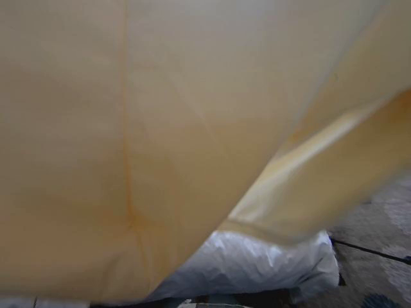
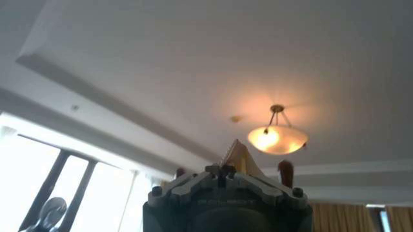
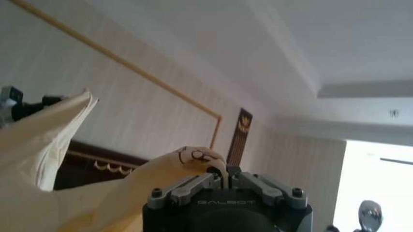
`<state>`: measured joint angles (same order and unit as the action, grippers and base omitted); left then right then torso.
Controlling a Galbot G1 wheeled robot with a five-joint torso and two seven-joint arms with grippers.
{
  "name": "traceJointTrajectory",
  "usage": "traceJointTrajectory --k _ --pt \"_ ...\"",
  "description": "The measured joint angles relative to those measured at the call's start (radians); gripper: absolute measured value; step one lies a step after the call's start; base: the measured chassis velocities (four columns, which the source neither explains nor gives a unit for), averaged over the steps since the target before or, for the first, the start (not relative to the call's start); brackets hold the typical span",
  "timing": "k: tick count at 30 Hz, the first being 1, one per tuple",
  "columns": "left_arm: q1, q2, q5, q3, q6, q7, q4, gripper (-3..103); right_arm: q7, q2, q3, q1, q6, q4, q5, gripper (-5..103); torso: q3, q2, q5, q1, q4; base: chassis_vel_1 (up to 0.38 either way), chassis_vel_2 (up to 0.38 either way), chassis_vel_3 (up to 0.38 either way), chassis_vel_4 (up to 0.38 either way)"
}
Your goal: Pick up the clothes from the bed and hang them on the clothes hanger.
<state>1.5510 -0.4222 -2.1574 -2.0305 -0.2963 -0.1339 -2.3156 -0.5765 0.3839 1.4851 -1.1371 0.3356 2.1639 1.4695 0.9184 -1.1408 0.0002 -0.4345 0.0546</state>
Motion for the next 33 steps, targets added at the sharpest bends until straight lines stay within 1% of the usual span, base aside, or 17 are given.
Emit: traceJointTrajectory --k 2,3,5,6,8,9,10,11,12,13,14,17,18,25,26,30,33 --pt "-0.030 -0.027 0.290 0.289 -0.035 0.023 -0.003 0 -0.013 0.077 -0.202 -0.087 -0.095 -0.014 -0.285 0 0.000 0.000 -0.0013 0.000 0.0005 0.000 0.000 0.000 0.000" --pt "-0.044 -0.036 0.482 0.483 -0.054 0.057 0.048 0 0.076 0.141 -0.409 -0.101 -0.190 -0.065 -0.490 0 0.000 0.000 -0.0002 0.000 -0.0006 0.000 0.000 0.000 0.000" --pt "-0.055 -0.038 0.530 0.531 -0.050 0.068 0.071 0 0.111 0.159 -0.457 -0.098 -0.214 -0.090 -0.538 0 0.000 0.000 -0.0006 0.000 -0.0007 0.000 0.000 0.000 0.000" --pt "-0.123 -0.048 0.717 0.723 -0.008 0.114 0.196 0 0.282 0.251 -0.649 -0.057 -0.306 -0.213 -0.730 0 0.000 0.000 -0.0008 -0.001 0.0000 0.000 0.000 0.000 0.000" --pt "-0.264 -0.101 0.918 0.963 0.084 0.168 0.426 0 0.520 0.407 -0.887 0.051 -0.365 -0.446 -0.960 0 0.000 0.000 -0.0010 0.000 0.0008 0.000 0.000 0.000 0.000" --pt "-0.264 -0.101 0.918 0.963 0.084 0.168 0.426 0 0.520 0.407 -0.887 0.051 -0.365 -0.446 -0.960 0 0.000 0.000 -0.0010 0.000 0.0008 0.000 0.000 0.000 0.000" --pt "-0.319 -0.125 0.965 1.036 0.104 0.192 0.498 0 0.590 0.466 -0.962 0.095 -0.369 -0.519 -1.017 0 0.000 0.000 -0.0002 0.000 0.0012 0.000 0.000 0.000 0.000" --pt "-0.493 -0.203 1.031 1.226 0.148 0.259 0.693 0 0.706 0.605 -1.136 0.220 -0.366 -0.696 -1.102 0 0.001 0.001 0.0003 0.000 0.0000 0.000 0.000 0.000 0.000" --pt "-0.578 -0.238 1.049 1.321 0.164 0.275 0.773 0 0.737 0.673 -1.224 0.286 -0.354 -0.782 -1.122 0 0.001 0.001 -0.0003 0.000 -0.0023 0.000 0.000 0.000 0.000" --pt "-0.670 -0.277 1.060 1.436 0.178 0.281 0.856 0 0.751 0.733 -1.301 0.346 -0.349 -0.857 -1.139 0 0.001 0.001 -0.0003 -0.001 -0.0023 0.000 0.000 0.000 0.000" --pt "-0.744 -0.310 1.061 1.528 0.185 0.279 0.916 0 0.746 0.776 -1.358 0.393 -0.353 -0.913 -1.153 0 0.001 0.001 -0.0037 -0.001 -0.0020 0.042 0.013 0.082 0.036" --pt "-0.832 -0.345 1.059 1.634 0.193 0.268 0.970 0 0.728 0.813 -1.430 0.450 -0.361 -0.965 -1.176 0 0.001 0.001 -0.0040 -0.001 0.0001 0.021 0.020 0.055 0.015" --pt "-0.882 -0.365 1.066 1.702 0.205 0.250 0.992 0 0.710 0.822 -1.485 0.485 -0.366 -0.985 -1.184 0 0.000 0.001 -0.0009 -0.001 0.0007 0.000 0.000 0.000 0.000" --pt "-0.849 -0.378 1.118 1.825 0.218 0.236 0.968 0 0.691 0.774 -1.582 0.517 -0.369 -0.924 -1.189 0 0.000 0.001 -0.0001 0.000 0.0003 -0.003 -0.011 -0.002 -0.001" --pt "-0.835 -0.368 1.135 1.851 0.218 0.249 0.946 0 0.686 0.738 -1.589 0.509 -0.372 -0.875 -1.194 0 0.000 0.000 -0.0001 0.000 -0.0011 0.000 0.000 0.000 0.000" --pt "-0.822 -0.351 1.144 1.884 0.195 0.307 0.911 0 0.689 0.657 -1.573 0.473 -0.363 -0.757 -1.182 1 0.000 0.000 -0.0001 0.000 -0.0018 0.000 0.000 0.000 0.000" --pt "-0.819 -0.346 1.144 1.900 0.191 0.330 0.902 0 0.689 0.599 -1.550 0.444 -0.353 -0.684 -1.175 3 0.000 0.000 -0.0007 0.000 -0.0006 0.000 0.000 0.000 0.000"
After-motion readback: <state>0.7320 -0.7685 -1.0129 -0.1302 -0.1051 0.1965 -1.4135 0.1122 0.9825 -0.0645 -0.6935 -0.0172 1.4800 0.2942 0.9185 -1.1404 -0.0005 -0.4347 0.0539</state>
